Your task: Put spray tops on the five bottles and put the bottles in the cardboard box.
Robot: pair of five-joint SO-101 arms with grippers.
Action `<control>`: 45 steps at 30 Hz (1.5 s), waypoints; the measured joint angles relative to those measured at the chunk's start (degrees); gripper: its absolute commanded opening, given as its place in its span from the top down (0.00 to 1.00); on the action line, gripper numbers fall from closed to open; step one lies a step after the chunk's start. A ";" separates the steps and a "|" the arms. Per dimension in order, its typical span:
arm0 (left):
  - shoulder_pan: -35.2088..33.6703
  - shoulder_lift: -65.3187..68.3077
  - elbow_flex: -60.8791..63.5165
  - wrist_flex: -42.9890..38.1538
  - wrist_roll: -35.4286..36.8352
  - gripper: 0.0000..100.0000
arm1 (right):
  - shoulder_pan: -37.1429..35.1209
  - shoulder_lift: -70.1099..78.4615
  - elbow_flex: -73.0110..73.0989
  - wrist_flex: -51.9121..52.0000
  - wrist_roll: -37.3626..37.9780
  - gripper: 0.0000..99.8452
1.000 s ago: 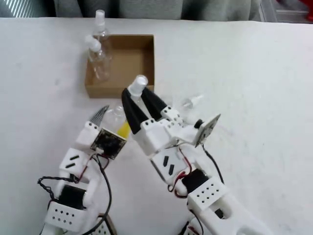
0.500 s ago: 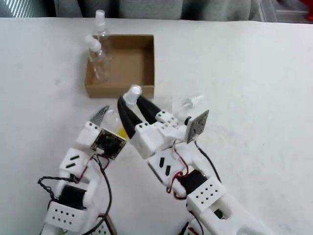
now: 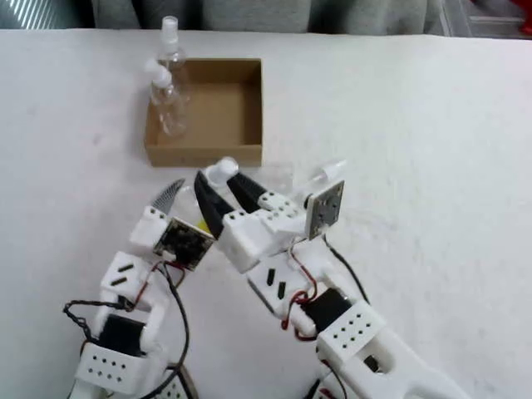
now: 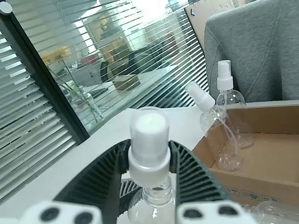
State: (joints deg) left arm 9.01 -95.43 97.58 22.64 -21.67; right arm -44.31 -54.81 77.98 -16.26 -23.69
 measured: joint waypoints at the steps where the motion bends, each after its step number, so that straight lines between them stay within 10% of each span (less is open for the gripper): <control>1: 0.00 0.00 0.00 0.00 0.00 0.98 | 0.00 0.00 0.00 0.00 0.00 0.98; 45: 0.09 0.00 0.00 0.00 0.00 0.98 | -1.41 0.00 0.09 2.20 -0.18 0.67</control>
State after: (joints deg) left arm 9.10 -95.43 97.58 22.64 -21.67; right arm -45.71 -54.81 78.07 -14.07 -23.87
